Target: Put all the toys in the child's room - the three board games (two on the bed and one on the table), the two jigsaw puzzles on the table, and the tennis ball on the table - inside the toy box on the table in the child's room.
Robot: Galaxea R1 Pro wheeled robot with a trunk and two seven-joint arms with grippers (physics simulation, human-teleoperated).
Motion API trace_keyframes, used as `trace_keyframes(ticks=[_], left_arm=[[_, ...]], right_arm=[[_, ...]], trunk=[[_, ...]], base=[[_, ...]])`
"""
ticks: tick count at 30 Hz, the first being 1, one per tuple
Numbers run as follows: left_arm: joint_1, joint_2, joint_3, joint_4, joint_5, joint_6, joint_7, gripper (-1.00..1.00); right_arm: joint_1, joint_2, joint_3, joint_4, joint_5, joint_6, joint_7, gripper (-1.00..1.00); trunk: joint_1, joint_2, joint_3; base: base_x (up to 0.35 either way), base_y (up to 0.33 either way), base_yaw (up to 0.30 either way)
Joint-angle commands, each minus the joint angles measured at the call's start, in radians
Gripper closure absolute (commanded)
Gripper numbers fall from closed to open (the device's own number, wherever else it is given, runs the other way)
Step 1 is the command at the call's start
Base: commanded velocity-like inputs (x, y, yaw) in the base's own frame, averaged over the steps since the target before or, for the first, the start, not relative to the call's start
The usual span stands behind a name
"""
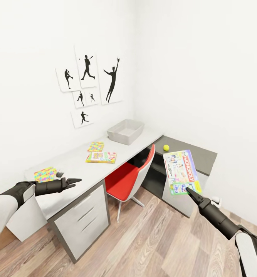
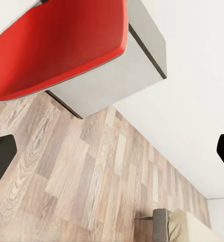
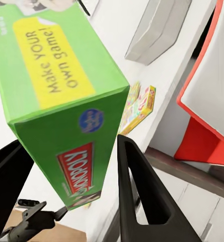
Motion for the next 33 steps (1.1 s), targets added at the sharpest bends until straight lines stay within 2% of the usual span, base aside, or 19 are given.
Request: trace_keyframes(ticks=[1, 2, 4, 5, 8, 9, 11, 12, 15, 19, 24, 28, 33], left_arm=[[-0.001, 0.0, 0.01, -0.001, -0.01, 0.013, -0.006, -1.0], [-0.006, -0.002, 0.011, -0.003, -0.01, 0.023, -0.009, -1.0], [-0.016, -0.035, 0.011, -0.044, -0.011, 0.104, -0.006, -1.0], [-0.018, -0.062, 0.006, -0.125, -0.012, 0.187, -0.001, -1.0], [-0.02, -0.087, -0.019, -0.301, -0.011, 0.348, 0.002, -1.0], [-0.02, -0.097, -0.027, -0.376, -0.01, 0.412, 0.003, -1.0], [-0.02, -0.116, -0.033, -0.453, -0.011, 0.465, 0.004, -1.0], [-0.021, -0.124, -0.035, -0.482, -0.011, 0.484, 0.004, -1.0], [-0.021, -0.132, -0.037, -0.506, -0.011, 0.494, 0.006, -1.0], [-0.021, -0.131, -0.041, -0.513, -0.009, 0.485, -0.001, -1.0], [-0.021, -0.134, -0.039, -0.515, -0.008, 0.483, 0.006, -1.0], [-0.021, -0.142, -0.038, -0.519, -0.008, 0.482, 0.008, -1.0], [-0.021, -0.148, -0.038, -0.521, -0.008, 0.482, 0.009, -1.0]], right_arm=[[-0.001, 0.002, 0.001, -0.01, 0.0, 0.009, -0.003, 1.0], [-0.001, 0.004, 0.003, -0.021, 0.0, 0.024, -0.008, 1.0], [-0.021, 0.004, 0.003, -0.034, 0.002, 0.107, -0.025, 1.0], [-0.08, 0.006, 0.003, -0.042, 0.003, 0.175, -0.063, 1.0], [-0.222, 0.007, 0.004, -0.038, 0.0, 0.24, -0.199, 1.0], [-0.282, 0.007, 0.01, -0.033, -0.001, 0.255, -0.28, 1.0], [-0.358, 0.007, 0.028, -0.012, -0.002, 0.266, -0.372, 1.0], [-0.408, 0.007, 0.044, 0.027, -0.002, 0.271, -0.416, 1.0], [-0.49, 0.005, 0.058, 0.137, -0.002, 0.275, -0.454, 1.0], [-0.54, 0.001, 0.066, 0.249, -0.002, 0.275, -0.467, 1.0], [-0.548, -0.008, 0.065, 0.273, -0.004, 0.275, -0.466, 1.0], [-0.545, -0.012, 0.063, 0.275, -0.04, 0.275, -0.466, 1.0], [-0.541, -0.014, 0.061, 0.275, -0.053, 0.275, -0.466, 1.0]], trunk=[[0.0, -0.001, -0.001], [0.0, -0.001, -0.001], [0.0, -0.001, -0.001], [0.0, -0.001, -0.001], [0.0, -0.001, -0.001], [0.0, -0.001, -0.001], [0.0, -0.001, -0.001], [0.0, -0.001, -0.001], [0.0, -0.001, -0.001], [0.0, -0.001, -0.001], [0.0, -0.001, -0.001], [0.0, -0.001, -0.001], [0.0, -0.001, -0.001]], base=[[0.006, 0.0, 0.0], [0.003, 0.0, 0.0], [0.001, 0.0, 0.0], [0.0, 0.0, 0.0], [0.0, 0.0, 0.0], [0.0, 0.0, 0.0], [0.0, 0.0, 0.0], [0.0, 0.0, 0.0], [0.0, 0.0, 0.0], [0.0, 0.0, 0.0], [0.093, 0.0, 0.0], [0.275, 0.0, 0.0], [0.312, 0.0, 0.0]])
